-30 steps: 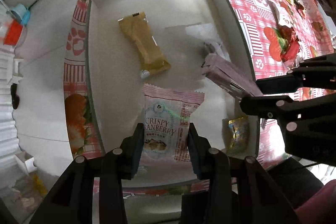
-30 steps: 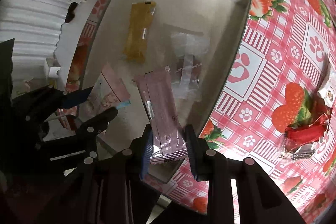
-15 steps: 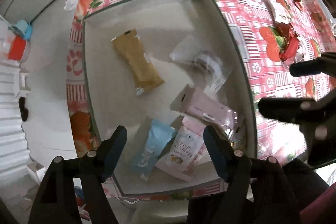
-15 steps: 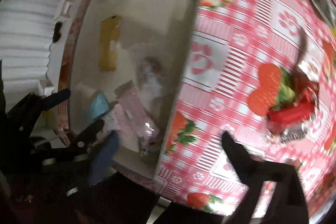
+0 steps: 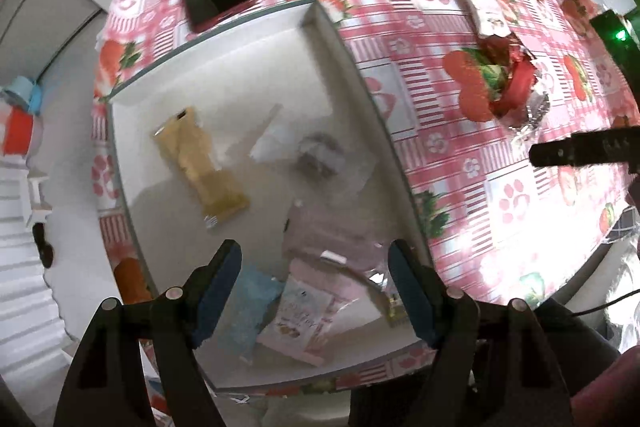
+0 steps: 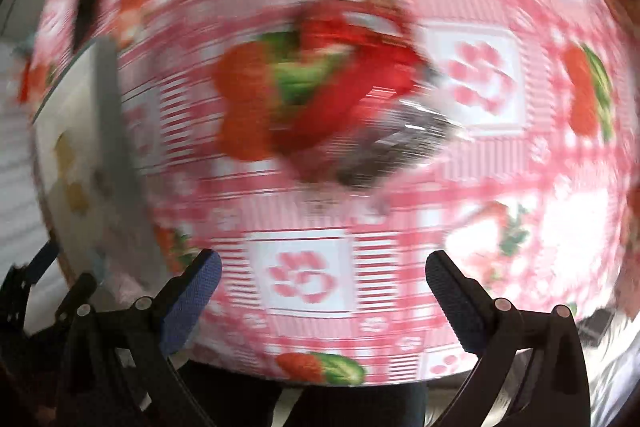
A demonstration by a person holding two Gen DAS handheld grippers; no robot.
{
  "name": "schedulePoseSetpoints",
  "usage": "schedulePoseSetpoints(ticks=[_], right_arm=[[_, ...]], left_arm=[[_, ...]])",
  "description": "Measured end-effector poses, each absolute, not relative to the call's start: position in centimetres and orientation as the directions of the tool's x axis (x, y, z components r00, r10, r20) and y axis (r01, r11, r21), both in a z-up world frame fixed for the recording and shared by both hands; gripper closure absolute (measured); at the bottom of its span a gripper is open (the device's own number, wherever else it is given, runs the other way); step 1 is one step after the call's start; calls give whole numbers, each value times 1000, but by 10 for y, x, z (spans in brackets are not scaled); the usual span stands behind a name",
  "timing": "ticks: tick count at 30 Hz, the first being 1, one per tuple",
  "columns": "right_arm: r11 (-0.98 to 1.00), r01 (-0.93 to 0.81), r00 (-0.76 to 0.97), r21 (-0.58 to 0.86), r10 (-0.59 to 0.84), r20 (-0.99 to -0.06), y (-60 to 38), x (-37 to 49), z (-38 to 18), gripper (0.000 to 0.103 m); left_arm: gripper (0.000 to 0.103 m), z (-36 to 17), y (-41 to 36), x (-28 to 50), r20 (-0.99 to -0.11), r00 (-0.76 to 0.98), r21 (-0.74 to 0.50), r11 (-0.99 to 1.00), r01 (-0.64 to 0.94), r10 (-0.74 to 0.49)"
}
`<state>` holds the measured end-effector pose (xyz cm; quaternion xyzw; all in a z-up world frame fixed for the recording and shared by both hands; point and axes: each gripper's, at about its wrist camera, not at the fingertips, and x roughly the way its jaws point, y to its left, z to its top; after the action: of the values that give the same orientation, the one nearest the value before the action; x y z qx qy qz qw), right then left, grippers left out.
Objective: Organize snacks
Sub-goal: 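Move both tools back to the pile and lower them onto the red wrappers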
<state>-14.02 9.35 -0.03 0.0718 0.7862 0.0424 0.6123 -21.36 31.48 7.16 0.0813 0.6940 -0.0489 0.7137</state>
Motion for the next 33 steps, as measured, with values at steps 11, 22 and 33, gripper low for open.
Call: schedulePoseSetpoints(ticks=[11, 22, 33], right_arm=[[935, 340, -202, 96, 172, -964, 10, -122, -20, 0], [939, 326, -143, 110, 164, -976, 2, -75, -32, 0], [988, 156, -170, -7, 20, -985, -29, -109, -44, 0]], left_arm=[[24, 68, 282, -200, -999, 30, 43, 966, 257, 37], [24, 66, 250, -188, -999, 21, 47, 955, 292, 43], [24, 51, 187, -157, -1000, 10, 16, 927, 376, 13]])
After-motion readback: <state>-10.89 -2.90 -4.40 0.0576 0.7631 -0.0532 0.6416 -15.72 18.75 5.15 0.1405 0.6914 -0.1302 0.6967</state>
